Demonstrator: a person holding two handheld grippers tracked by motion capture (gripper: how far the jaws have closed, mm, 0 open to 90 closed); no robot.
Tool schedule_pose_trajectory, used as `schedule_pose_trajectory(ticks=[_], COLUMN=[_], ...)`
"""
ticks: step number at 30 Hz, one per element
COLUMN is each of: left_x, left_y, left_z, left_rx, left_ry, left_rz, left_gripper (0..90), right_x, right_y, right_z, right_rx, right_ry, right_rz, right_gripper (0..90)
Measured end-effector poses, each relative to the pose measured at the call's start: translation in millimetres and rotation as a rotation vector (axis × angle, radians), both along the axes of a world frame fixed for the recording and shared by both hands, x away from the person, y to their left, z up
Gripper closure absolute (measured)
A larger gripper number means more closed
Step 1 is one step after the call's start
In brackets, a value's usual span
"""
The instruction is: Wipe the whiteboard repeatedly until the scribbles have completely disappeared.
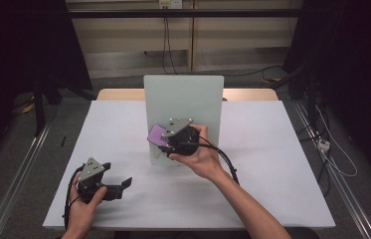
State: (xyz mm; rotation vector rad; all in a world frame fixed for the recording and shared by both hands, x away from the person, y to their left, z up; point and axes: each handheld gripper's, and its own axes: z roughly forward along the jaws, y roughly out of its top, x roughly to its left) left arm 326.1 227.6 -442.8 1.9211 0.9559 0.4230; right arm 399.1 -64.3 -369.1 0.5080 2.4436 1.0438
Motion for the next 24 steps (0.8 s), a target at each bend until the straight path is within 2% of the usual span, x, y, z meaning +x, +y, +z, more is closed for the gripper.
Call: schedule_pose_trajectory(ticks=[1,4,8,13,16,20,24], left_x=[0.0,0.0,0.3,0.2,0.0,0.0,-0.4], left_y=[0.4,0.9,0.5,-0.9,0.2,0.4,-1.3], left_z=[0.1,0.1,-0.1,-0.2,0.0,-0.2,-0.4], left_rx=[0.002,-0.002,0.001,-0.001,0.003,0.002,-0.003], left_ry=[0.002,-0.001,0.001,0.003,0.000,0.001,0.001], left_rz=[-0.001,0.003,-0.002,0.000,-0.002,0.000,0.000], left_gripper=[4.8,4.8,4.8,4.8,4.8,4.8,4.8], right_x=[0.3,2.1,7.8,13.5,12.3,7.2,4.3], right_y=[-0.5,-3.7,-11.8,-7.2,-1.7,7.1,12.4], right_z=[1.0,8.6,27.0,40.4,35.6,22.2,11.4], right_rx=[0.001,0.004,0.045,0.051,0.047,-0.005,-0.022], right_ry=[0.006,-0.019,-0.047,-0.074,-0.074,-0.057,-0.040], right_rz=[0.001,-0.006,-0.038,-0.052,-0.054,-0.034,-0.017], right_gripper=[41.6,41.6,41.6,41.6,41.6,41.5,41.5])
